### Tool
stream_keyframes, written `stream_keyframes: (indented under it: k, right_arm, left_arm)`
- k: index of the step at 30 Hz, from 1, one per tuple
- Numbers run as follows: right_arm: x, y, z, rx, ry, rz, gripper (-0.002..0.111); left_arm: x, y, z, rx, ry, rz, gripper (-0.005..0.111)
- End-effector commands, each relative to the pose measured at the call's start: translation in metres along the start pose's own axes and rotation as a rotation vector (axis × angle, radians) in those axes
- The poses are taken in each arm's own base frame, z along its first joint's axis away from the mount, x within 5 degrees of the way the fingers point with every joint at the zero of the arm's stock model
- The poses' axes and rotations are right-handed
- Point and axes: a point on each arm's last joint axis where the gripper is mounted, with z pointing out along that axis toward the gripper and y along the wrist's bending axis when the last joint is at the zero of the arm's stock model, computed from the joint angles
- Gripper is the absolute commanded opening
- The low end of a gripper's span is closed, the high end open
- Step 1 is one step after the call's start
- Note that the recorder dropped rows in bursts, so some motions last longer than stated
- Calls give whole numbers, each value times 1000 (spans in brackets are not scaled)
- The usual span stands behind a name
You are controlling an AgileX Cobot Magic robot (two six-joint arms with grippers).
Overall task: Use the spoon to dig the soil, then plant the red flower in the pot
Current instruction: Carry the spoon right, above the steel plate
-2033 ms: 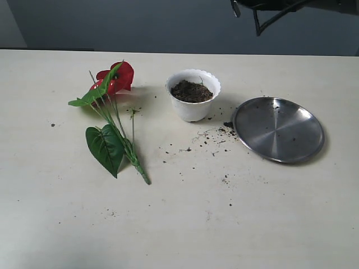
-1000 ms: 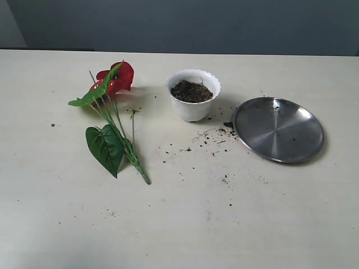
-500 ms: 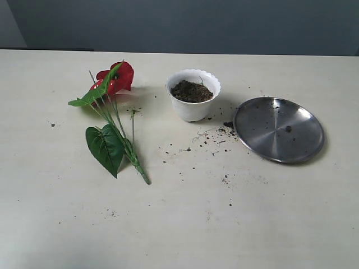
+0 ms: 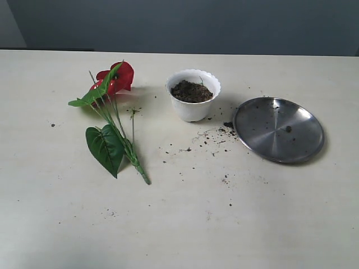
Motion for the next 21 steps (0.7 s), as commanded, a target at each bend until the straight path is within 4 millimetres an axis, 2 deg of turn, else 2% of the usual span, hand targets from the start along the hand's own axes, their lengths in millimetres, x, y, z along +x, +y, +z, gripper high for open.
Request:
stream_keyframes:
  k: [1,3,5,8,12,16,21]
  right_arm:
    - [16,-8,2,66,66,103,-1]
    - [24,-12,6,116,109,143,-1]
    - [33,-14,10,154,166,109,-1]
    - [48,-12,18,147,254,104,-1]
    - [72,-4,34,75,488,2,-1]
    - [79,8,56,-50,661,-6,-1]
    - [95,11,71,-69,816,13,-1]
  left_arm:
    - [0,0,0,0,-8,-6,1]
    - [0,0,0,0,-8,-6,1]
    - [0,0,0,0,-8,-6,1]
    - [0,0,0,0,-8,-6,1]
    - [0,0,0,0,-8,-6,1]
    - [0,0,0,0,-8,-6,1]
    - [0,0,0,0,-8,-6,1]
